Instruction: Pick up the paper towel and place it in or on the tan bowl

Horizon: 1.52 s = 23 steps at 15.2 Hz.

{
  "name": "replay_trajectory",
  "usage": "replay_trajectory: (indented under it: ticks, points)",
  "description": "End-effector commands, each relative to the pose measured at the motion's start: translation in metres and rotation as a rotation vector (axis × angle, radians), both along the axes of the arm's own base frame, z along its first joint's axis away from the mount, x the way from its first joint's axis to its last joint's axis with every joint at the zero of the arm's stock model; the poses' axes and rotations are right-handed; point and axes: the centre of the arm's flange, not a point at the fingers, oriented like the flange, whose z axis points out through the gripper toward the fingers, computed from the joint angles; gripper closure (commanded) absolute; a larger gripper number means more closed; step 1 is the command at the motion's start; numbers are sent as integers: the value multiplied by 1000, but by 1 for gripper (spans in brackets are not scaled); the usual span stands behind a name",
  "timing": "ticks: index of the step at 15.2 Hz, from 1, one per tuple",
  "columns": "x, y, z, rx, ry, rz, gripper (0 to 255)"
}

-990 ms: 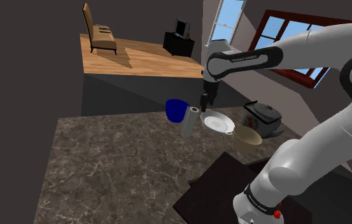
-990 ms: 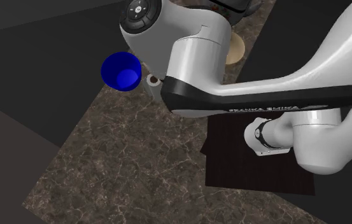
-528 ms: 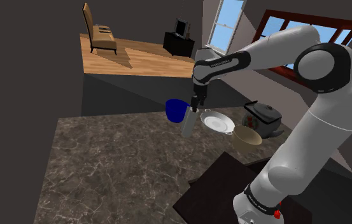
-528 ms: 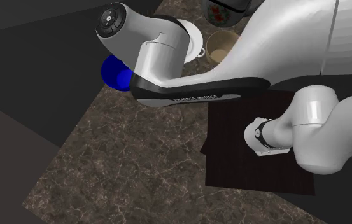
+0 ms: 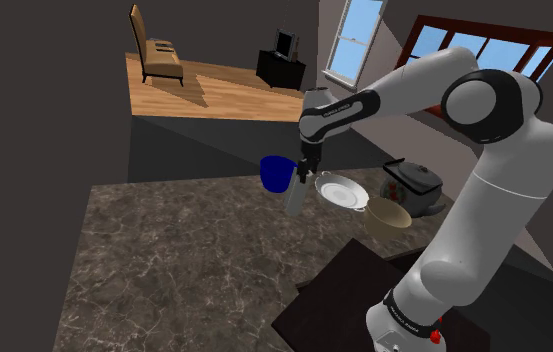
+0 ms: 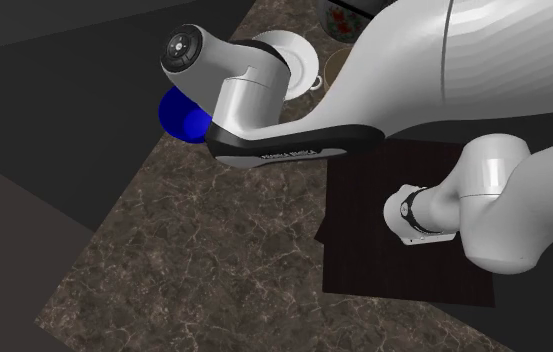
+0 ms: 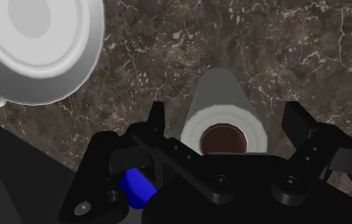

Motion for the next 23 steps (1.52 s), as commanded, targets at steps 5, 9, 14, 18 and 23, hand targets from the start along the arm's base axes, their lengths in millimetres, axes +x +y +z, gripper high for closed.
replay_trajectory:
  ticks: [5,9,14,18,23]
  points:
    - [-1,-2,-7,0,-1,0,0]
    - [-1,-2,-7,0,-1,0,255]
    - [-1,-1,-7,0,-1,0,255]
    - [-1,-2,-7,0,-1,0,255]
    - [-1,-2,19,0,-1,0,255]
